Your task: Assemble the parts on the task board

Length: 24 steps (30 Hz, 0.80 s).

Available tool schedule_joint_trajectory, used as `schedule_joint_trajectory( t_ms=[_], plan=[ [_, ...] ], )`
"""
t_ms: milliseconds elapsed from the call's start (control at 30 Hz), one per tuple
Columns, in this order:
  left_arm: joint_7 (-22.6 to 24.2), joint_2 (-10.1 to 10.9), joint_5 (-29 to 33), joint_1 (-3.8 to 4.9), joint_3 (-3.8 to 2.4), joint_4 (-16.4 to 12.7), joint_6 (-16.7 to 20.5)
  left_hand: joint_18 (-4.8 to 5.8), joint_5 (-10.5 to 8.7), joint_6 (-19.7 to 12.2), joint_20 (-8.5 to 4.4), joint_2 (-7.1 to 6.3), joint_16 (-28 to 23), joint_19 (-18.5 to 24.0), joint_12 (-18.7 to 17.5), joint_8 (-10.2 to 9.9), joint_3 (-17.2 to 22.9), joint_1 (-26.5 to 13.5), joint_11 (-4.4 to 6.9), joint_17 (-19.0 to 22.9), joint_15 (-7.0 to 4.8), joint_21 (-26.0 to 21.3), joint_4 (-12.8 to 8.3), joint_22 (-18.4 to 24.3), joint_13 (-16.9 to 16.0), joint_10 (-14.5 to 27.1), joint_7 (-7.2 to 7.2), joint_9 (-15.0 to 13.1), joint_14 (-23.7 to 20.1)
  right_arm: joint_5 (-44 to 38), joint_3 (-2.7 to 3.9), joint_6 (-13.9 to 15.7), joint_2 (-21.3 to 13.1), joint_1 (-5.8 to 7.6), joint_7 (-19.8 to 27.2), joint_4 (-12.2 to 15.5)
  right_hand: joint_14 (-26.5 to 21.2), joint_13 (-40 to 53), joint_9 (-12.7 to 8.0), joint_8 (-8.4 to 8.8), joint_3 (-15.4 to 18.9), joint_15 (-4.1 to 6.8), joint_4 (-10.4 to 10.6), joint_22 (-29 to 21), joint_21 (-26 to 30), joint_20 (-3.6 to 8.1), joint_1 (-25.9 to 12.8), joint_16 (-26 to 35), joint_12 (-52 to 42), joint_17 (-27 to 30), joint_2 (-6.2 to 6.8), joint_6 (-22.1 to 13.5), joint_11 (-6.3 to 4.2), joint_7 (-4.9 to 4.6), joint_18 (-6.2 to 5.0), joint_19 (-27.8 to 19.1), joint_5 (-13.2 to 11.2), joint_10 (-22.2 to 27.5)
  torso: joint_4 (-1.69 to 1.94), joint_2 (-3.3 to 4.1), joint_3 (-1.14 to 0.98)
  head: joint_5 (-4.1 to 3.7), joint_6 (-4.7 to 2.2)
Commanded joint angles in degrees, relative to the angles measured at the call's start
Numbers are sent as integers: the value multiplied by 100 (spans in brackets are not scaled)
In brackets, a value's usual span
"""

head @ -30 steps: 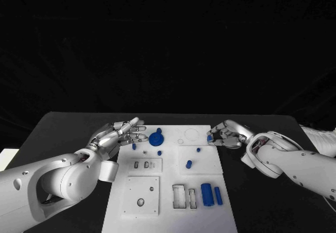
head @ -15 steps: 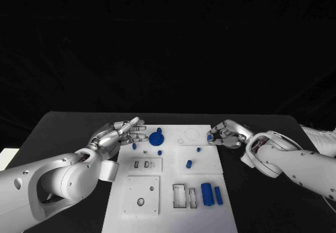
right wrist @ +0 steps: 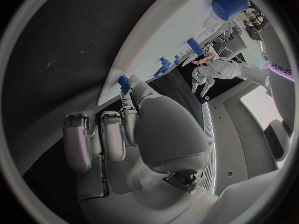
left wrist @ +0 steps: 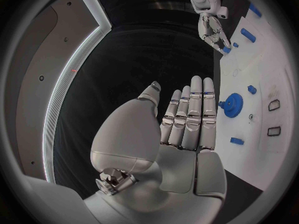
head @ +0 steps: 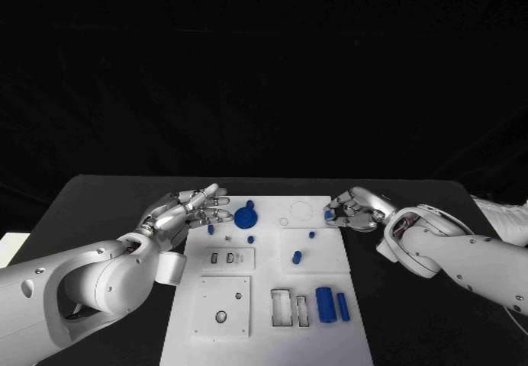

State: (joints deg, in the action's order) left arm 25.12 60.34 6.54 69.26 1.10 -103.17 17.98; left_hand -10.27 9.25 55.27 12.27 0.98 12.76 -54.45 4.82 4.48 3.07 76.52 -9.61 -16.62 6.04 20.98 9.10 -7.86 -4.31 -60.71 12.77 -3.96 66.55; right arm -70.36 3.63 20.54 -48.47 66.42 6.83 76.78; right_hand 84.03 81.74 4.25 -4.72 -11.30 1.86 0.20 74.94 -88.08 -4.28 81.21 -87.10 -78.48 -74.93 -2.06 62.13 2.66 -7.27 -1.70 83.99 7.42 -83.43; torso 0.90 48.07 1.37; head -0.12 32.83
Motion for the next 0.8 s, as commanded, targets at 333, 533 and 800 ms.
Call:
schedule_joint_trajectory(
  t_ms=[333,533,800],
  plan=[
    [52,-8,8,3,-2,-14,-120,-14,-5,-13,12,11,-38,40,-25,-27,1,39,-2,-11,12,-42,-28,8,3,37,40,0,-34,148,43,579,-42,5,14,407,495,99,5,-28,-141,58,40,1163,-35,80,-198,-36,-10,-1041,-67,132,-93,67,95,479,162,-51,11,-7,14,-1,1],
    [57,-14,8,3,-2,-6,-119,-14,-5,-13,12,11,-38,40,-25,-27,1,39,-2,-11,12,-42,-28,8,3,37,40,0,-34,407,69,636,-79,63,-58,853,495,97,2,-18,-170,61,73,1162,-34,85,-300,-33,-2,-1039,-57,134,-95,69,95,479,192,-50,7,-16,21,45,-2],
    [74,-70,9,3,-3,99,-113,-14,-5,-13,12,11,-38,40,-25,-27,1,39,-2,-11,12,-42,-28,8,3,37,40,0,-34,242,71,565,134,116,-514,1341,490,69,-1,-9,-190,63,75,1143,-25,87,-324,-21,43,-1017,-52,126,-97,71,91,472,204,-26,75,-59,62,149,12]
  ],
)
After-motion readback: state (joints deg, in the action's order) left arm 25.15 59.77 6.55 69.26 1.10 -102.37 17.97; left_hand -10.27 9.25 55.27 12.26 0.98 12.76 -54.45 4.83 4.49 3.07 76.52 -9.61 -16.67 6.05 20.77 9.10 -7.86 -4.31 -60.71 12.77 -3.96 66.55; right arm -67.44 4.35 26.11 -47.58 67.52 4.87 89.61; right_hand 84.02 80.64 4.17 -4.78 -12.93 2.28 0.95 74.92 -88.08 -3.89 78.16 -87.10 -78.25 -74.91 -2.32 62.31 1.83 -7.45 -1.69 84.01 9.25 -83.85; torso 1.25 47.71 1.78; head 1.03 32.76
